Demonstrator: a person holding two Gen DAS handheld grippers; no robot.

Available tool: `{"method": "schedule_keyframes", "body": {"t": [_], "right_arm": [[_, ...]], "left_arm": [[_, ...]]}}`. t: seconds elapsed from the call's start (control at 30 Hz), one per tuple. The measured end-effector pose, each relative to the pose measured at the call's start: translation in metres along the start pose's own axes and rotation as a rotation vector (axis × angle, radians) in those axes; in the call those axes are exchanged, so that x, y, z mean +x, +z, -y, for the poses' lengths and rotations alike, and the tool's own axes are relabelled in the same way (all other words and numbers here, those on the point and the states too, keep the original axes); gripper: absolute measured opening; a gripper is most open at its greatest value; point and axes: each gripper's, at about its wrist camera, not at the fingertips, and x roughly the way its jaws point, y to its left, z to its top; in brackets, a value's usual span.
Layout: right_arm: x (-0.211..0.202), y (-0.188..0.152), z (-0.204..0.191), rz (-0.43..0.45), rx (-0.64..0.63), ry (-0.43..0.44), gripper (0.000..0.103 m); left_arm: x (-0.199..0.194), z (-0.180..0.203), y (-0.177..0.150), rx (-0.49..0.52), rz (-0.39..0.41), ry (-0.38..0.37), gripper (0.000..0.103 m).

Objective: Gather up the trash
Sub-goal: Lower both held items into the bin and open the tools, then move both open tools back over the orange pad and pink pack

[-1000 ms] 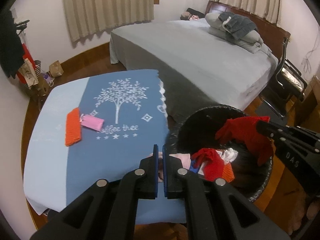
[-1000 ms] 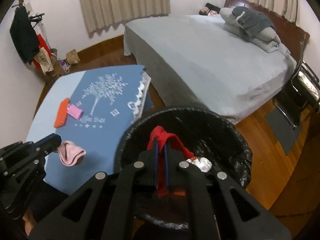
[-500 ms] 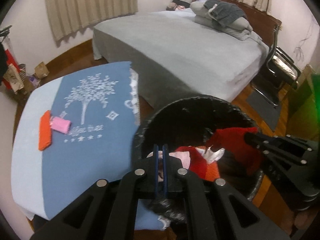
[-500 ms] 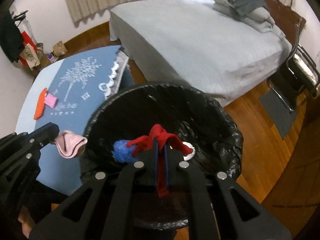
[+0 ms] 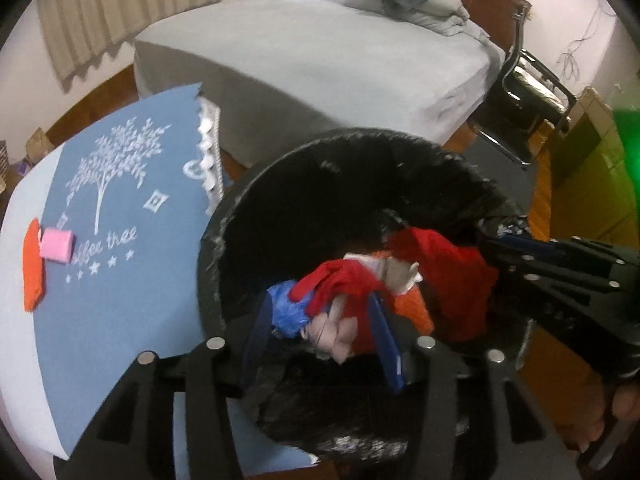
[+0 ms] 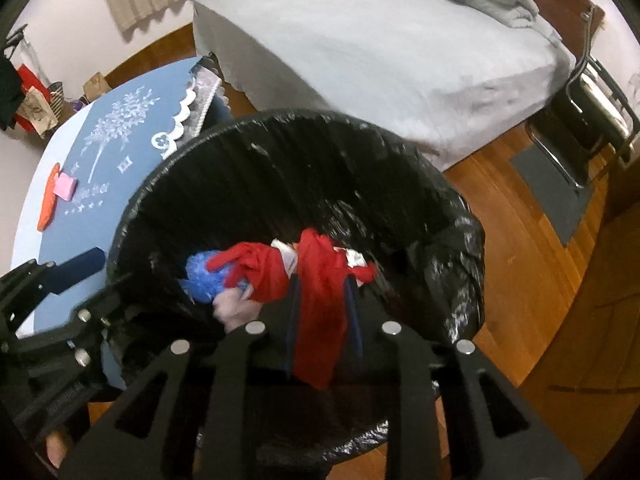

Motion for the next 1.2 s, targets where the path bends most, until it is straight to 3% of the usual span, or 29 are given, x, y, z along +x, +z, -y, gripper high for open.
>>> {"method": "schedule_keyframes", "body": {"t": [0.17,0.37,0.67,0.9,1.2], "right_arm": [[0.000,-0.017,0.000,-0.009,0.021,0.013,0.026],[-0.007,-0.030,-0.025,-0.007,-0.005,0.020,0.040],[-0.029,-0.026,-0.085,0.029,-0.056,0.059,0.046],[-0.034,-0.014,-0.154,0.046,-0.126,0.116,0.047],[-0.008,0.011,-0.253,0.027,-0.215,0.168,0.047]], "left_arm": [[-0.002,-0.023,-0.015,-0.035,-0.016,0.032,0.062],[-0.018,-0.050,-0.029,-0.064,-0.006,0.059,0.064],[-0.062,-0.104,-0.041,-0.130,0.068,0.115,0.068],[-0.083,-0.177,-0.060,-0.213,0.087,0.189,0.068],[-0.101,-0.287,-0.074,-0.345,0.093,0.294,0.068]]}}
